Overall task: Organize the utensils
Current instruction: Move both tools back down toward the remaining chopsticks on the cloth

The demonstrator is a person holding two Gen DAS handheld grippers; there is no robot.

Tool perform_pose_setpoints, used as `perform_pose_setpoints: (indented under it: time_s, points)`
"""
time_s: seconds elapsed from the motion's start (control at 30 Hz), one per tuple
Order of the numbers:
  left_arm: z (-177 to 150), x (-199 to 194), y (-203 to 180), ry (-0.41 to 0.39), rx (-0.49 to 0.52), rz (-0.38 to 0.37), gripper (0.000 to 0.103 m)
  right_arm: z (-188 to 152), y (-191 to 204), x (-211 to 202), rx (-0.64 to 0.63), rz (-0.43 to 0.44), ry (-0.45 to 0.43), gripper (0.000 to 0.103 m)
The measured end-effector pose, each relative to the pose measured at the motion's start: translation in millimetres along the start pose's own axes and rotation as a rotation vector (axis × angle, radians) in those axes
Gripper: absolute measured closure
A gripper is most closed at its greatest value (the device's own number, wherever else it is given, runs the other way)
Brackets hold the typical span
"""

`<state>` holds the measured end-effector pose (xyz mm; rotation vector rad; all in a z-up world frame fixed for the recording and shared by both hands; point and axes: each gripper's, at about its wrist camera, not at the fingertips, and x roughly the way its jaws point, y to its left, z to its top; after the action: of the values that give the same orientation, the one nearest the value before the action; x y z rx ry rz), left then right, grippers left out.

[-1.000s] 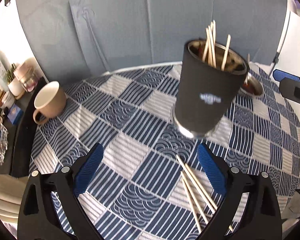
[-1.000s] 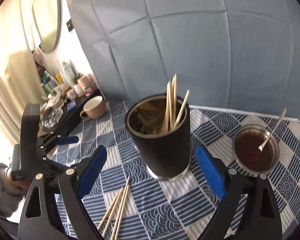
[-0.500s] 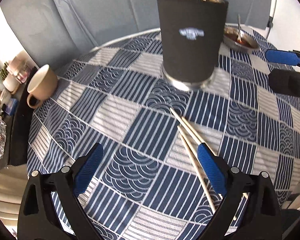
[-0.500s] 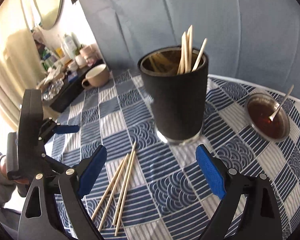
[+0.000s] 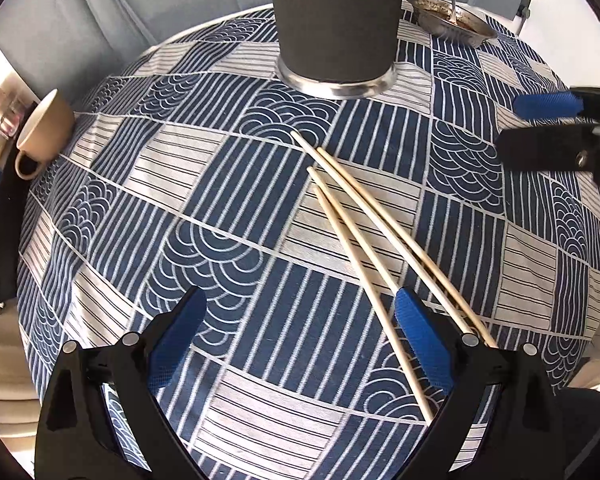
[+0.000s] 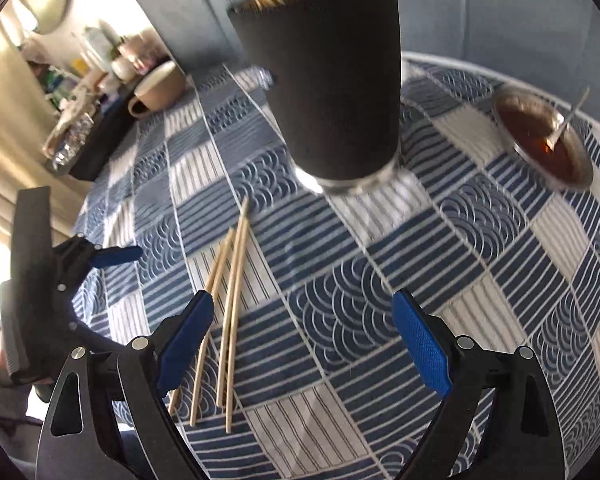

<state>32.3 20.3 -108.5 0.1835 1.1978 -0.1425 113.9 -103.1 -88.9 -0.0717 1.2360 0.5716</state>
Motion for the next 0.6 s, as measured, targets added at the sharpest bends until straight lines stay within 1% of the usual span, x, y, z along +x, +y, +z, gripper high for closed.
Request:
perform_pose_setpoints:
  time_s: [0.07, 0.17, 0.37, 0.5, 0.57, 0.6]
  points:
    - [-2, 3, -3, 0.014, 0.01, 0.011, 0.01, -1, 3, 5, -0.003, -0.011, 0.021, 0.017]
    - [-5, 9, -1, 0.04, 0.009, 0.008, 0.01, -1, 12, 14, -0.028, -0.032, 0.065, 0.017]
    - [-10, 16, 8, 0.076, -0.069, -0.03, 0.008, 5, 22, 33, -0.047, -0.077, 0.135, 0.017]
    - [-12, 15, 14, 0.089, -0.083, -0.039, 0.009, 10, 31, 42, -0.083, -0.09, 0.159, 0.019]
    - [-14, 14, 16, 0.093, -0.081, -0.041, 0.012, 13, 35, 47, -0.094, -0.086, 0.177, 0.03]
    - [-14, 14, 17, 0.095, -0.082, -0.041, 0.013, 15, 36, 50, -0.095, -0.081, 0.187, 0.032]
